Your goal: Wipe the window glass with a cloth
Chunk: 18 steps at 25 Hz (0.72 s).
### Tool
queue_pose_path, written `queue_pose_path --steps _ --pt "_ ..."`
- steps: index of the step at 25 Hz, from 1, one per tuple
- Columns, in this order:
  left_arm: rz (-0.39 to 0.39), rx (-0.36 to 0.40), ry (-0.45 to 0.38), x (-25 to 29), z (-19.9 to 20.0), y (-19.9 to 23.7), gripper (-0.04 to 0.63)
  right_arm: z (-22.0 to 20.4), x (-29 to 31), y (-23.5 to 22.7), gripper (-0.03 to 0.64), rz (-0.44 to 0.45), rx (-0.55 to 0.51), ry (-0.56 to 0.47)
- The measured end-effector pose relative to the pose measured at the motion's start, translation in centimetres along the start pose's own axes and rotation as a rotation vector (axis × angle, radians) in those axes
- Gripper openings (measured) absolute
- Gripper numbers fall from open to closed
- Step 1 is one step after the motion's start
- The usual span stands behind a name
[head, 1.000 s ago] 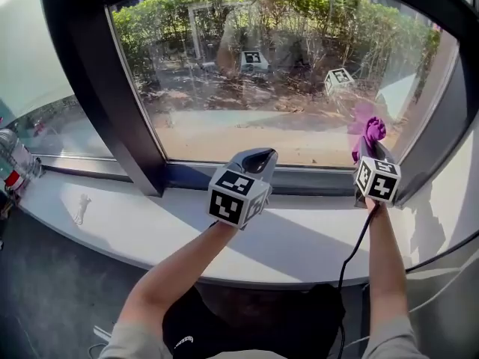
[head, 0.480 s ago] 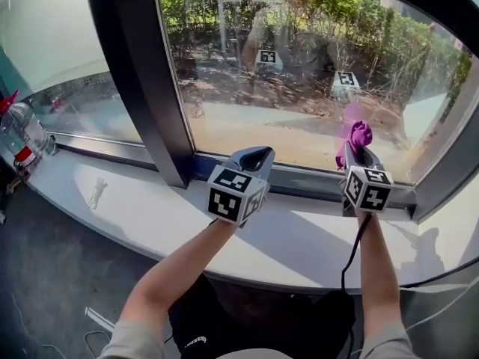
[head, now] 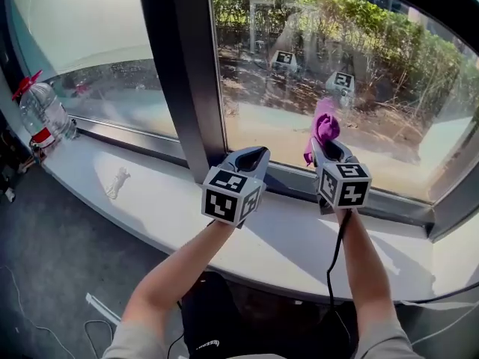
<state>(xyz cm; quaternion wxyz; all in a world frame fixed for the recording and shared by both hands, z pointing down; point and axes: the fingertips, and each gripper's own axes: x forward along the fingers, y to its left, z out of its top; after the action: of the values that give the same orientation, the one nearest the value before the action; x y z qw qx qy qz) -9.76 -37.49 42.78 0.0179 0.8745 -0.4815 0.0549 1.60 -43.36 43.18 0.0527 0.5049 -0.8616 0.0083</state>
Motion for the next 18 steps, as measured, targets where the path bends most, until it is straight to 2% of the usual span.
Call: queue_pose_path --steps 7,18 --pt "0.085 -0.028 -0.004 -2.8 -1.1 4.9 0.0 1.1 5.6 7.2 0.072 0.12 0.012 -0.026" --pt "0.171 -0.053 0.017 -6.6 -3.7 9.8 0.0 2.0 12.4 16.2 0.072 0.259 -0.051 -0.029"
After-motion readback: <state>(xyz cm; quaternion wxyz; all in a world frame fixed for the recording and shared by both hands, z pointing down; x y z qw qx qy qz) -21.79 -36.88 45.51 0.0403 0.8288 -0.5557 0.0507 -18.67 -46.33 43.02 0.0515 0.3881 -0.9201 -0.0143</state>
